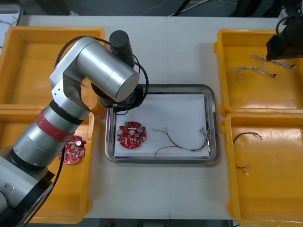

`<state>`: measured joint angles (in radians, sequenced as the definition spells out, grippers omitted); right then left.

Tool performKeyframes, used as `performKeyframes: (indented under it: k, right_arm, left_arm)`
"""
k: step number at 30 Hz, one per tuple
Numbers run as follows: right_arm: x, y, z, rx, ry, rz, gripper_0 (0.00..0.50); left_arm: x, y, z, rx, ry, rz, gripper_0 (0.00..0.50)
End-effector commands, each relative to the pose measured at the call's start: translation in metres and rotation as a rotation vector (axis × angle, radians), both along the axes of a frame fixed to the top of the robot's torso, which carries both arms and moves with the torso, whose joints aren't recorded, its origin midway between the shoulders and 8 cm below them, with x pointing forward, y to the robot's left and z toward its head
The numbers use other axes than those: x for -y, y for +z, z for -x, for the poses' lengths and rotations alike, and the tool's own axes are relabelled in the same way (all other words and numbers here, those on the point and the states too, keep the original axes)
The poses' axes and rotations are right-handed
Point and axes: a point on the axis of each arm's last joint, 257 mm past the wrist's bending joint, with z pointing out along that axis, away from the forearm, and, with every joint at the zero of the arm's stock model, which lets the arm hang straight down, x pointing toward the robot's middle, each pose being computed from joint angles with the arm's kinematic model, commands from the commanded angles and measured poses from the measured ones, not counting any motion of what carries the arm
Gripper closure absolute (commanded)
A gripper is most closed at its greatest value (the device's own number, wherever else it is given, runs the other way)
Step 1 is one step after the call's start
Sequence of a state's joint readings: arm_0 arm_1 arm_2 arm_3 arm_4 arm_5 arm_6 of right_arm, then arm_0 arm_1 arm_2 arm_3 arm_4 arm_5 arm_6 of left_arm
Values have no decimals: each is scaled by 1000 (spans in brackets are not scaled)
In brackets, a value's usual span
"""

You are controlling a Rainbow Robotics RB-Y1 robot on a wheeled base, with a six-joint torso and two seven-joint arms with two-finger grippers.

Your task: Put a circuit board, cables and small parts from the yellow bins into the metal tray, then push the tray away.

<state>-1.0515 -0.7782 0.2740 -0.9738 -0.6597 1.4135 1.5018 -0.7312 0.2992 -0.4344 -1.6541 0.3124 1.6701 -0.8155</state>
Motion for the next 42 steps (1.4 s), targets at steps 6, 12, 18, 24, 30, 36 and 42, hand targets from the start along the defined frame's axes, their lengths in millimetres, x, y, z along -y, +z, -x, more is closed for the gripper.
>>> performKeyframes:
  k: [6, 12, 18, 24, 30, 36, 42]
  right_arm:
    - [-40, 10, -26, 20, 271, 111, 0]
    - [-46, 3, -29, 5, 408, 184, 0]
    - [-42, 0, -38, 46, 390, 141, 0]
    - [-36, -10, -50, 99, 339, 94, 0]
    - [-36, -12, -55, 120, 320, 76, 0]
    - [-38, -16, -59, 136, 302, 56, 0]
    - [-33, -20, -62, 153, 279, 48, 0]
  left_arm:
    - [13, 1, -6, 20, -110, -51, 500]
    - [15, -3, -13, 34, -117, -43, 500]
    - [12, -6, -15, 35, -117, -50, 500]
    - [13, -9, -18, 45, -120, -62, 500]
    - [14, -11, -18, 44, -122, -62, 500]
    - [14, -14, -17, 38, -123, -67, 500]
    - [15, -14, -16, 38, -127, -65, 500]
